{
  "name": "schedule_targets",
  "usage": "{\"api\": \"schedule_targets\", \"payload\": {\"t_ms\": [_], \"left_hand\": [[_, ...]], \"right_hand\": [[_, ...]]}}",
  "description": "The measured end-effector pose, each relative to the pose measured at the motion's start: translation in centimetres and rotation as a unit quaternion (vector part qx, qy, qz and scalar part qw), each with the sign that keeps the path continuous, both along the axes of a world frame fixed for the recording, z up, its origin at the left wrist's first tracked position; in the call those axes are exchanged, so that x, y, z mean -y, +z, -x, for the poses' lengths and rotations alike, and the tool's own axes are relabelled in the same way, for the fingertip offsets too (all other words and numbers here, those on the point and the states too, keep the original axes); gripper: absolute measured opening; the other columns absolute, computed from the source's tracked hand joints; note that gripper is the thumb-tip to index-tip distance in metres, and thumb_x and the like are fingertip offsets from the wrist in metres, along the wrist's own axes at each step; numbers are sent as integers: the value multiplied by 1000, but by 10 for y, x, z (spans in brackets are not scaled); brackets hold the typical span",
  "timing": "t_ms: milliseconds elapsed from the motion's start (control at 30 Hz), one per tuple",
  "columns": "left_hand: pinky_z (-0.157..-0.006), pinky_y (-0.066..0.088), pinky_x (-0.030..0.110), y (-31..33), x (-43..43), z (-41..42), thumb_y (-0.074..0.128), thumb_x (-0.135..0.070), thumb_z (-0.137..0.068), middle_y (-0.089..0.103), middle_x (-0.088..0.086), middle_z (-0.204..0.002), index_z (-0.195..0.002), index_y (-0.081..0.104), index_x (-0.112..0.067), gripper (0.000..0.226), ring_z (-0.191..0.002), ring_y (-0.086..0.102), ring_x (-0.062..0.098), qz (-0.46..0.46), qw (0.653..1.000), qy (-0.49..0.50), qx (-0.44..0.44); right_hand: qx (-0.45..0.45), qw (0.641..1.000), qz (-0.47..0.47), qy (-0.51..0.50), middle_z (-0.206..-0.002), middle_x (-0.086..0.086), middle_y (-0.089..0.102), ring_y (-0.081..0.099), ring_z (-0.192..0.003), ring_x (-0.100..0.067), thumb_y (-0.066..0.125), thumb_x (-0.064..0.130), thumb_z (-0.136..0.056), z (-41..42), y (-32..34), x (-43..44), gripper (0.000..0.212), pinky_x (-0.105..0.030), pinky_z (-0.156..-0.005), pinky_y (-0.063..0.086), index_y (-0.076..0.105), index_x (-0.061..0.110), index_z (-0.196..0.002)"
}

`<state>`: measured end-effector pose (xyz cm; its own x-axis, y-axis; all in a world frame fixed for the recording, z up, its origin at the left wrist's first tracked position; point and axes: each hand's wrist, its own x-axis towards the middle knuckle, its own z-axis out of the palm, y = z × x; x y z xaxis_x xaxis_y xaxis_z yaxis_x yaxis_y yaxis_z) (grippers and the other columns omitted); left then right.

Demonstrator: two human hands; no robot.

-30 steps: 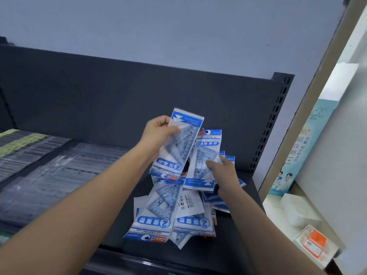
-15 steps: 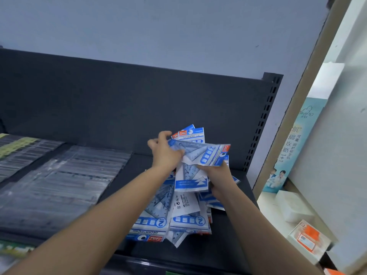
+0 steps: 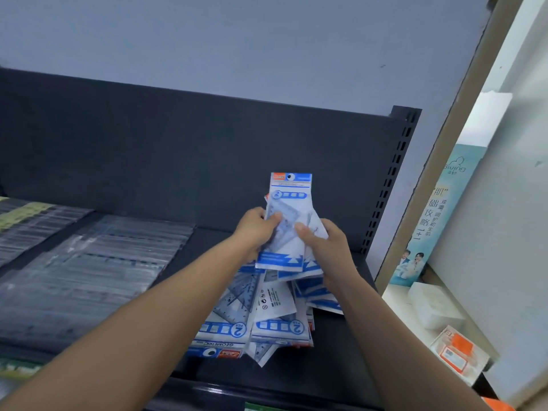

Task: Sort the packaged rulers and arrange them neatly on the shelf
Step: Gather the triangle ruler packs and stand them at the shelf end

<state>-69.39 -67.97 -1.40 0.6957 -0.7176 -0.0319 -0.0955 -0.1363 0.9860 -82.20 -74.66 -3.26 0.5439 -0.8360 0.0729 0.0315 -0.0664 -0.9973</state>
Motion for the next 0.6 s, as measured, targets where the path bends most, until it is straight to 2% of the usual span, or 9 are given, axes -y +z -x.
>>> {"api": "schedule_targets", "payload": {"t_ms": [67,133,233,300,367,433,467,533,600], "left_hand": [[-61,47,29,0,7,8,44,-21,-100,60,9,-77,-75,53,-12,28,-64,54,19,-16,999,-40,-14],[-65,49,31,0,7,4,44,-17,-98,60,5,-77,-76,57,-13,26,-64,54,19,-57,995,-72,32],[-80,52,35,-2,-5,-12,61,-27,-89,67,1,-93,-94,65,-17,12,-82,63,19,-205,937,-116,257],[-81,48,31,-1,-17,-9,66,-52,-82,67,-2,-99,-98,65,-19,37,-91,62,17,-293,877,-201,324],[-89,42,29,-4,-22,6,67,-68,-72,60,-7,-122,-118,59,-25,64,-109,56,17,-348,837,-286,309],[-106,36,35,-14,-20,13,71,-74,-60,37,-4,-148,-145,32,-24,106,-133,39,21,-402,786,-327,337],[-110,35,40,-18,-18,14,75,-74,-54,31,-2,-152,-148,24,-26,117,-137,35,23,-417,776,-328,342],[-101,47,45,-21,-14,7,83,-65,-44,44,0,-144,-141,33,-26,116,-124,51,25,-421,797,-319,292],[-88,55,43,-17,-12,2,84,-58,-45,60,0,-121,-125,49,-24,94,-101,64,22,-419,806,-313,277]], "right_hand": [[-18,999,36,-14,-94,-6,71,71,-85,-24,76,14,-80,2,2,3,22,-40,-75,59,61,17,-95],[-57,994,77,-59,-96,-8,69,69,-87,-28,74,9,-79,4,2,10,25,-43,-77,58,59,14,-97],[-158,974,121,-103,-98,-7,65,64,-84,-27,67,11,-82,9,1,23,24,-42,-75,54,52,13,-100],[-260,949,145,-105,-98,-5,63,62,-83,-24,65,16,-81,11,-1,29,27,-39,-75,53,49,15,-103],[-337,921,161,-107,-106,-8,60,59,-94,-28,65,22,-81,12,-4,31,35,-40,-81,51,46,13,-110],[-383,899,183,-105,-124,-12,52,50,-114,-34,64,29,-83,9,-6,29,50,-45,-93,46,40,12,-124],[-395,892,197,-102,-135,-14,44,44,-123,-36,63,36,-84,8,-8,28,62,-47,-98,42,34,13,-133],[-414,879,224,-78,-151,-12,25,32,-136,-35,66,56,-78,7,-12,22,94,-51,-106,36,16,21,-148],[-441,869,224,-22,-151,-8,22,35,-135,-31,71,70,-63,6,-15,21,116,-48,-105,39,9,27,-151]]}}
